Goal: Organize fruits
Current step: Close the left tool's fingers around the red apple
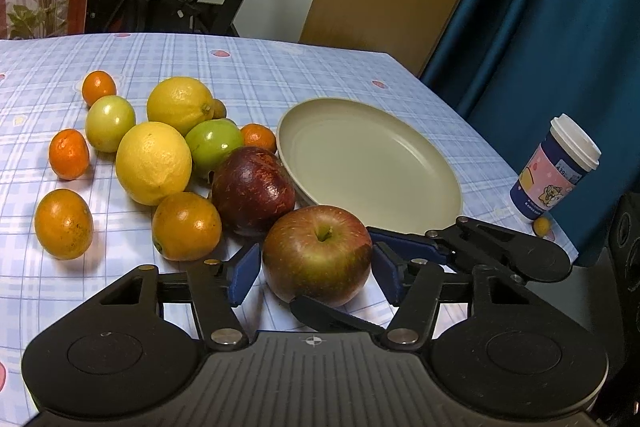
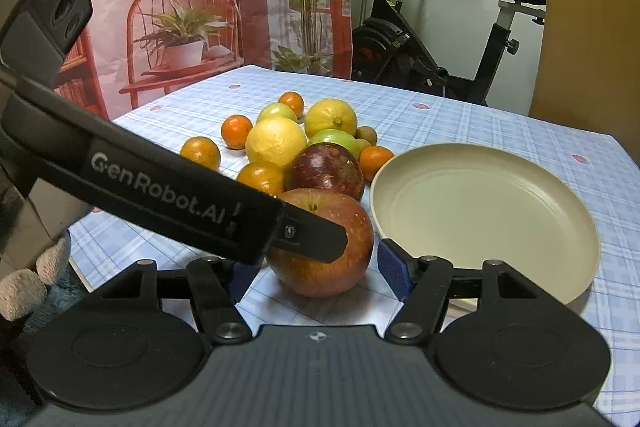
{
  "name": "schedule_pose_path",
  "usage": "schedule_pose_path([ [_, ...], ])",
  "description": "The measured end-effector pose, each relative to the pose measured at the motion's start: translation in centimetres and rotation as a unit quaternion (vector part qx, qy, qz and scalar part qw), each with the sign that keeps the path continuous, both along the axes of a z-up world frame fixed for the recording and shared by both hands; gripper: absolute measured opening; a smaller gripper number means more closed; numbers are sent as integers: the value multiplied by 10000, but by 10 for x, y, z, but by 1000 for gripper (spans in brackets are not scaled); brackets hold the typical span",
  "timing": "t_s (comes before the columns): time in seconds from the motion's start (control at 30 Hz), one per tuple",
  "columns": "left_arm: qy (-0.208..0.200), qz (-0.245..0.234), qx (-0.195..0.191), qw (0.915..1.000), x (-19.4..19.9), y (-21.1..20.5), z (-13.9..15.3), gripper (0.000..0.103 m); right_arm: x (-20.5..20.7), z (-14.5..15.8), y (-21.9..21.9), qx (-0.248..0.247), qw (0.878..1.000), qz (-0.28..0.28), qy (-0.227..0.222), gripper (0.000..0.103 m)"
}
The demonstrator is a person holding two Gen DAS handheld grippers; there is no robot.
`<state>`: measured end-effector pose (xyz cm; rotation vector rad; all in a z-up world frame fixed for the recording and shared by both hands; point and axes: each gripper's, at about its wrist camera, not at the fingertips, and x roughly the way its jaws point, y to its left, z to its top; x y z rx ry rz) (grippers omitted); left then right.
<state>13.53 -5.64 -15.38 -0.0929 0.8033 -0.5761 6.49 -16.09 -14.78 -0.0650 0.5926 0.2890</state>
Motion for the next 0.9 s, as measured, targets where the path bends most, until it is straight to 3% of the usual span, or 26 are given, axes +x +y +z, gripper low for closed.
schedule_pose_path([
  [0.47, -374, -64, 194, 9991, -11, 0, -1, 64, -2, 1, 1, -25, 10000, 22, -42, 63],
  [0.9, -395, -71, 132, 9991, -12, -1, -4, 64, -3, 2, 1, 3, 10000, 15, -90, 63],
])
